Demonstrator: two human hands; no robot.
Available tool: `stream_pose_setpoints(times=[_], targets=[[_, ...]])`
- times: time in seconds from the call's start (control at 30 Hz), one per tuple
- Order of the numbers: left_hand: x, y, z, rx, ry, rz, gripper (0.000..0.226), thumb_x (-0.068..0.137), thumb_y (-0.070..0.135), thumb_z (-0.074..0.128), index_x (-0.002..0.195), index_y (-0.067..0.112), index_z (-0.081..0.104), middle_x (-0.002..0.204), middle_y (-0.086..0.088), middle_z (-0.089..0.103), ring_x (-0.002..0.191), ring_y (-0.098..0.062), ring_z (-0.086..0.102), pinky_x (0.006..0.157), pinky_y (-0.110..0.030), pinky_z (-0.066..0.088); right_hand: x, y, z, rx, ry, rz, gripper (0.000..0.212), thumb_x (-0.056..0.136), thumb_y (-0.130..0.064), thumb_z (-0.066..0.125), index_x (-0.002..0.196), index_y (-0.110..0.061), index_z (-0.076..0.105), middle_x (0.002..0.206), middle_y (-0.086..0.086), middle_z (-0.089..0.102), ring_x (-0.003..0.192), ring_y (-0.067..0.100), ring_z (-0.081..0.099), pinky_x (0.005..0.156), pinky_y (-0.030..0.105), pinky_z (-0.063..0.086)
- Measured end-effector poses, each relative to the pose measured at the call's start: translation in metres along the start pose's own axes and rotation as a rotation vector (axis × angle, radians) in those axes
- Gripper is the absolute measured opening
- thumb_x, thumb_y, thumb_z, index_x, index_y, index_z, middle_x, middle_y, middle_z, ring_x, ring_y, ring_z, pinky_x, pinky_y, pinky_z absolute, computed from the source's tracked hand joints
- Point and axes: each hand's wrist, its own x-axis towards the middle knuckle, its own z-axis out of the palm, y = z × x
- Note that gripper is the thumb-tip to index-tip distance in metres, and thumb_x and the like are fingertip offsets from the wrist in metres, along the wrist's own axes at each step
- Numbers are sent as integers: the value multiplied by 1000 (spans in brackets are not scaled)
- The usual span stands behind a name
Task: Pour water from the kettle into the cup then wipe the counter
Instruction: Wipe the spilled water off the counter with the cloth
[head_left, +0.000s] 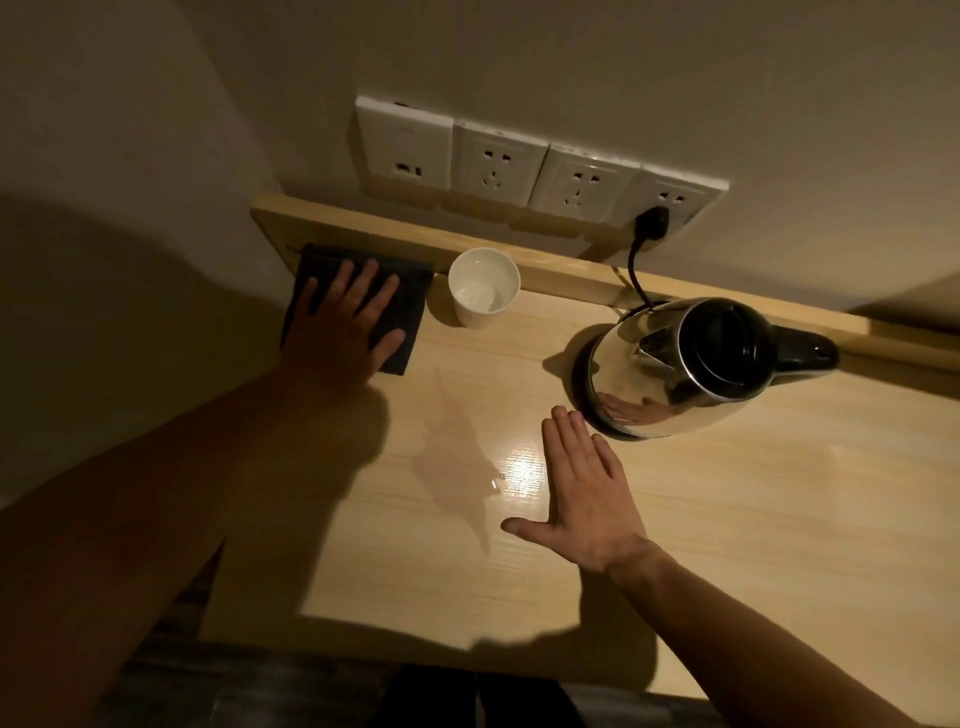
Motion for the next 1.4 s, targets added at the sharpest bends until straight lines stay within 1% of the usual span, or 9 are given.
stream_pose_setpoints(times=[0.1, 0.23, 0.4, 0.47, 0.57, 0.63, 0.93, 1.17, 1.4], targets=[[2, 1, 5, 19, 18, 1, 77, 94, 65, 38, 163, 33, 25, 171, -4, 22, 158, -30, 19, 124, -64, 15, -1, 1, 5, -18, 27, -2, 129, 79, -99, 32, 166, -9, 2, 176, 10, -9, 162, 23, -10, 128, 49, 7], [18, -8, 1, 74, 18, 56, 83, 86, 72, 44, 159, 35, 32, 166, -5, 36, 153, -32, 30, 119, -65, 24, 0, 5, 15, -33, 81, -13, 128, 79, -98, 34, 166, -8, 5, 176, 11, -3, 163, 24, -4, 128, 50, 12], [14, -16, 14, 93, 90, 111, 84, 93, 80, 33, 162, 31, 30, 169, -2, 32, 155, -29, 28, 121, -62, 25, 0, 4, 18, -68, 98, -11, 129, 79, -98, 35, 166, -8, 6, 176, 11, -2, 163, 24, -3, 128, 51, 14], [17, -16, 17, 88, 81, 101, 86, 92, 84, 27, 162, 34, 27, 170, 0, 29, 156, -28, 25, 123, -63, 21, 2, 3, 16, -81, 95, -8, 129, 79, -98, 35, 166, -8, 6, 176, 12, 0, 163, 24, -3, 128, 50, 12], [23, -19, 19, 72, -15, 51, 89, 88, 90, 10, 162, 42, 7, 174, 7, 12, 159, -23, 9, 125, -64, 5, 3, 3, 14, -103, 88, -7, 129, 79, -98, 36, 166, -8, 3, 176, 12, -2, 162, 23, -5, 129, 49, 9], [25, -20, 21, 44, -32, 60, 89, 87, 90, 7, 162, 42, 3, 174, 8, 6, 160, -22, 3, 125, -65, 0, 2, 2, 14, -113, 79, -1, 129, 79, -98, 36, 166, -10, -1, 176, 11, -6, 162, 22, -8, 129, 50, 8], [0, -13, 18, 10, -12, 80, 89, 90, 87, 9, 163, 37, 10, 174, 1, 11, 160, -27, 4, 125, -61, 2, 1, -1, 16, -140, 99, -6, 127, 79, -98, 33, 166, -14, -7, 175, 8, -11, 162, 19, -12, 130, 49, 7], [-62, -1, 24, 18, 8, 63, 85, 93, 84, 11, 163, 34, 10, 173, -2, 14, 159, -27, 8, 126, -60, 6, -1, -3, 16, -138, 125, -12, 125, 80, -98, 31, 165, -16, -9, 175, 7, -13, 161, 18, -15, 131, 47, 5], [-126, 14, 32, 30, 17, 20, 85, 94, 83, 12, 163, 35, 9, 174, -1, 11, 159, -26, 8, 127, -58, 7, -4, -3, 18, -124, 168, -24, 124, 80, -99, 28, 166, -16, -6, 175, 6, -10, 161, 18, -11, 131, 48, 6]])
